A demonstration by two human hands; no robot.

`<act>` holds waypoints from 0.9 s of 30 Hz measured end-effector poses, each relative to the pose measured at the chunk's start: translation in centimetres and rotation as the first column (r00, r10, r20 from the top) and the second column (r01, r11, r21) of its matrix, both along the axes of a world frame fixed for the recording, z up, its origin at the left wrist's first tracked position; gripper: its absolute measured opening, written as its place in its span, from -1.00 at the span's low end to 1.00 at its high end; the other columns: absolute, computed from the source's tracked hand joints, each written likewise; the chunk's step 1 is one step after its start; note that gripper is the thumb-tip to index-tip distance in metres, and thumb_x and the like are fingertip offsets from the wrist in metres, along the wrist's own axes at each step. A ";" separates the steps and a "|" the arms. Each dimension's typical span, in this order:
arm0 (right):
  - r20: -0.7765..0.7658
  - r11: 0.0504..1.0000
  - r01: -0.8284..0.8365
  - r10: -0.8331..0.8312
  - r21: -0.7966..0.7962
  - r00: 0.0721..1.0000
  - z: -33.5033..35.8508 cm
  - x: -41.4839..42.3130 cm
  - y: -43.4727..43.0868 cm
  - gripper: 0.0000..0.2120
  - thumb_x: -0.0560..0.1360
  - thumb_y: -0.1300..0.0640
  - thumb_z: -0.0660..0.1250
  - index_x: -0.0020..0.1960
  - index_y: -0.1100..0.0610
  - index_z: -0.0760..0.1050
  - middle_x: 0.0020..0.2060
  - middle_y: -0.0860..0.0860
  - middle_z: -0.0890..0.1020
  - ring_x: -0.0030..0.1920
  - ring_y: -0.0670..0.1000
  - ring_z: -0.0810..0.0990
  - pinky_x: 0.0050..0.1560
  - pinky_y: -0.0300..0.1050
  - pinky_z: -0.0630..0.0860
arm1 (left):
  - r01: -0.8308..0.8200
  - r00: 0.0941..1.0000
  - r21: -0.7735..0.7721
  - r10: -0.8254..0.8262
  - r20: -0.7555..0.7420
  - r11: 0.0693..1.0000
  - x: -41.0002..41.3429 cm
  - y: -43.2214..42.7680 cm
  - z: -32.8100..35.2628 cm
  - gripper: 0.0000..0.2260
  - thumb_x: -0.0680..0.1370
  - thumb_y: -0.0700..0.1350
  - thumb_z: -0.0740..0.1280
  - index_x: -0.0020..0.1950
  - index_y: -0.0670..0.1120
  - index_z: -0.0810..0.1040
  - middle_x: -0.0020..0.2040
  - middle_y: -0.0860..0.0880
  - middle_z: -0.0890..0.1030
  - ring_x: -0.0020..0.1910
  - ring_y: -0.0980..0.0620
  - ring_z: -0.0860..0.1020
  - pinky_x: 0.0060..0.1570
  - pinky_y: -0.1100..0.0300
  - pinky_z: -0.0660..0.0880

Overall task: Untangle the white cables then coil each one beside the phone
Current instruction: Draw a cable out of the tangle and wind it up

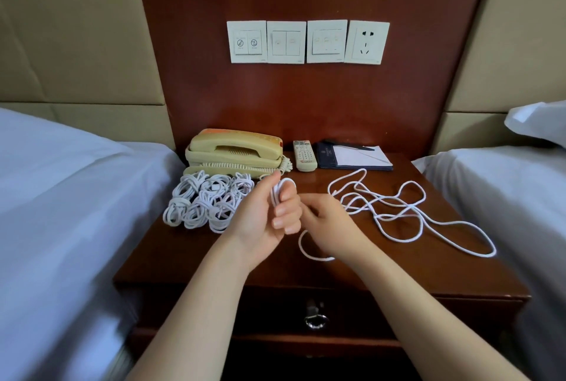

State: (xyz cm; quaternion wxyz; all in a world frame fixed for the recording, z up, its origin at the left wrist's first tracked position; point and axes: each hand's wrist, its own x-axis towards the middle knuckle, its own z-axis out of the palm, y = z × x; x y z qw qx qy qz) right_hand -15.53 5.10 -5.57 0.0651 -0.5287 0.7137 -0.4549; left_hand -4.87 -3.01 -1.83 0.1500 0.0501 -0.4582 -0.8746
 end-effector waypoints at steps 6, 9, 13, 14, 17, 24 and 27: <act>-0.432 0.946 0.076 0.072 0.316 0.899 -0.1 2.8 -0.2 -0.71 0.61 -0.05 0.10 -0.18 0.05 0.45 -0.23 0.04 0.59 -0.13 0.16 0.54 -0.18 -0.04 0.39 | -0.311 0.944 0.104 0.295 0.149 0.945 0.0 -2.1 -0.2 -0.60 0.67 0.01 -0.03 -0.36 -0.05 0.19 -0.59 0.07 0.18 -0.66 0.15 0.13 -0.60 0.30 0.13; -0.584 0.964 -0.003 0.164 0.266 0.795 -0.1 4.1 -0.3 -0.73 0.61 -0.08 0.07 -0.20 0.01 0.32 -0.20 0.04 0.59 -0.14 0.19 0.55 -0.25 -0.02 0.37 | -0.444 0.888 0.107 0.421 0.186 0.890 0.3 -3.1 0.1 -0.61 0.67 -0.02 -0.05 -0.36 -0.04 0.15 -0.62 0.07 0.15 -0.68 0.14 0.11 -0.63 0.34 0.11; -0.672 0.986 -0.079 0.158 0.146 0.724 -0.2 5.0 -0.4 -0.64 0.53 -0.09 -0.07 -0.17 0.07 0.40 -0.26 -0.03 0.55 -0.25 0.11 0.54 -0.37 -0.03 0.38 | -0.528 0.830 -0.006 0.517 0.208 0.849 0.7 -3.8 0.2 -0.60 0.67 -0.02 -0.08 -0.36 -0.06 0.16 -0.66 0.08 0.18 -0.71 0.14 0.14 -0.63 0.41 0.11; -0.668 0.988 -0.095 0.152 0.120 0.728 -0.3 4.9 -0.3 -0.63 0.52 -0.09 -0.06 -0.18 0.08 0.42 -0.28 -0.04 0.54 -0.28 0.10 0.54 -0.38 -0.03 0.38 | -0.548 0.813 -0.037 0.543 0.210 0.835 0.8 -3.9 -0.1 -0.59 0.68 -0.01 -0.07 -0.36 -0.07 0.19 -0.67 0.08 0.20 -0.72 0.14 0.16 -0.63 0.42 0.13; -0.625 0.992 -0.121 0.107 0.020 0.773 -0.3 4.3 -0.2 -0.73 0.51 -0.05 0.08 -0.21 0.07 0.43 -0.32 -0.06 0.53 -0.31 0.07 0.53 -0.40 -0.05 0.39 | -0.581 0.773 -0.143 0.599 0.209 0.801 1.0 -3.9 -0.8 -0.58 0.68 -0.01 -0.02 -0.35 -0.11 0.25 -0.65 0.06 0.29 -0.69 0.13 0.24 -0.61 0.37 0.23; -0.626 0.941 -0.048 -0.184 -0.334 0.758 0.4 2.3 -0.2 -0.73 0.49 0.01 0.30 -0.29 0.16 0.43 -0.41 -0.04 0.46 -0.38 -0.07 0.33 -0.30 -0.26 0.19 | -0.321 0.770 -0.782 0.628 0.114 0.535 1.3 -2.1 -1.6 -0.48 0.67 -0.01 -0.02 -0.36 -0.19 0.47 -0.53 -0.05 0.50 -0.55 0.08 0.49 -0.45 0.25 0.46; -0.580 0.912 -0.046 -0.219 -0.407 0.785 0.9 1.9 0.0 -0.69 0.48 0.00 0.31 -0.32 0.19 0.39 -0.44 -0.03 0.40 -0.38 -0.07 0.29 -0.29 -0.30 0.15 | -0.140 0.872 -0.707 0.425 0.244 0.693 1.0 -1.4 -1.5 -0.49 0.68 -0.02 -0.03 -0.39 -0.19 0.40 -0.59 -0.02 0.44 -0.63 0.09 0.42 -0.56 0.27 0.37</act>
